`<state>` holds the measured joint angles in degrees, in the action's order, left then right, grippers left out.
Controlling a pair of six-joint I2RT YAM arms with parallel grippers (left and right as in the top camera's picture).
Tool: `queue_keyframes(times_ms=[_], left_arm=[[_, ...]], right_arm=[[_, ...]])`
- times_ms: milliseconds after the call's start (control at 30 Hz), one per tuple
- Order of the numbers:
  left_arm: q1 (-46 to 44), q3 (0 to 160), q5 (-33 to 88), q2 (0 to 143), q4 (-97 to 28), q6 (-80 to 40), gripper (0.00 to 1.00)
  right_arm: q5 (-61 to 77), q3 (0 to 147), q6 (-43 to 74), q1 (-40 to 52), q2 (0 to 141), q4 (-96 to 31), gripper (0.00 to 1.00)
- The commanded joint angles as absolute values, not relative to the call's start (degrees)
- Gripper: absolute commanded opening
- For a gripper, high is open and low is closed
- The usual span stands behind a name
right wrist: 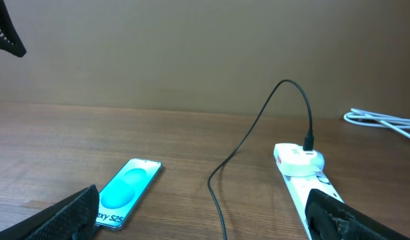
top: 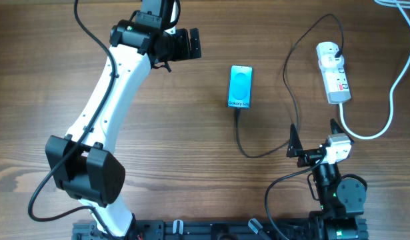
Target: Plug charger to phone and switch on socket
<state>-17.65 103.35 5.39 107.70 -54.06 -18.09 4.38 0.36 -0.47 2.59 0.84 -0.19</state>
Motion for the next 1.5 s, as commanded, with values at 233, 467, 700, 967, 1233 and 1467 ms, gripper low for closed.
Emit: queue_keyframes(times_ms=[233, 467, 700, 967, 1233, 1467], left_arm=[[-17.74, 103.09, 4.84, 107.79, -54.11, -17.17, 1.00], [-17.74, 103.09, 4.84, 107.79, -54.11, -17.15, 1.00], [-17.74, 103.09, 2.46, 107.79, -55.64, -16.53, 1.00], [-21.76, 93.60, -6.72, 100.47, -52.66, -16.56, 1.00], [-16.73, 55.35, -6.92, 66.37, -41.32, -16.78, 1.00], [-9.37, 33.43, -3.29, 43.00, -27.05, -16.73, 1.00]], right_arm=[[3.42, 0.32, 0.12, 2.72, 0.21, -0.03, 1.00], [3.44, 0.32, 0.10, 2.72, 0.21, -0.03, 1.00], [3.44, 0.32, 0.10, 2.72, 0.21, -0.03, 0.99], [3.42, 0.32, 0.10, 2.72, 0.21, -0.03, 1.00], [3.42, 0.32, 0.10, 2.72, 0.21, -0.01, 1.00], [3.42, 0.32, 0.12, 2.72, 0.21, -0.03, 1.00]])
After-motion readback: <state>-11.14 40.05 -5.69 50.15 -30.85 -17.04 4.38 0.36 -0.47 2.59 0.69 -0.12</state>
